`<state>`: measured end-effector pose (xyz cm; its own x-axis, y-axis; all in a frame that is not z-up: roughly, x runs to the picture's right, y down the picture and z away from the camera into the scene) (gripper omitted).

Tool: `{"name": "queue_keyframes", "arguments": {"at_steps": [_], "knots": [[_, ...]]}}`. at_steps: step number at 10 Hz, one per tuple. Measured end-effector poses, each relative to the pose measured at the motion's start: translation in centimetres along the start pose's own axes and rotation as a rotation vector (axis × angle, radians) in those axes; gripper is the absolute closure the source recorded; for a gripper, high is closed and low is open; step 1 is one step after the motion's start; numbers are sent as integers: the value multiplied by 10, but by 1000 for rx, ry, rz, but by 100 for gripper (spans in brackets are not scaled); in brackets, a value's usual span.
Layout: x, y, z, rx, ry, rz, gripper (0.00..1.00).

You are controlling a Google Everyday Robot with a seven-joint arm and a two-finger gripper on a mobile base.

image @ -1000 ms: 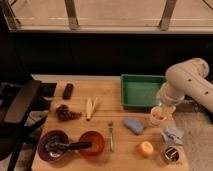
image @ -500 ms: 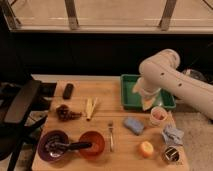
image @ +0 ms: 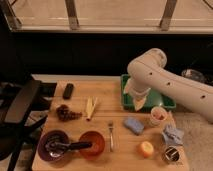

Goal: Wipe table surface with eraser

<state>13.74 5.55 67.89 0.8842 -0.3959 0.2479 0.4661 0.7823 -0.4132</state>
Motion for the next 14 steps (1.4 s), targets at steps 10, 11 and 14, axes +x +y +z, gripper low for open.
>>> {"name": "queue_keyframes", "arguments": {"at_steps": [10,11,14], "knots": [[-15,-146,35,50,-20,-225,35],[-18,-159,41,63,-31,-249,35],[-59,-209,60,113,-83,-341,35]]}}
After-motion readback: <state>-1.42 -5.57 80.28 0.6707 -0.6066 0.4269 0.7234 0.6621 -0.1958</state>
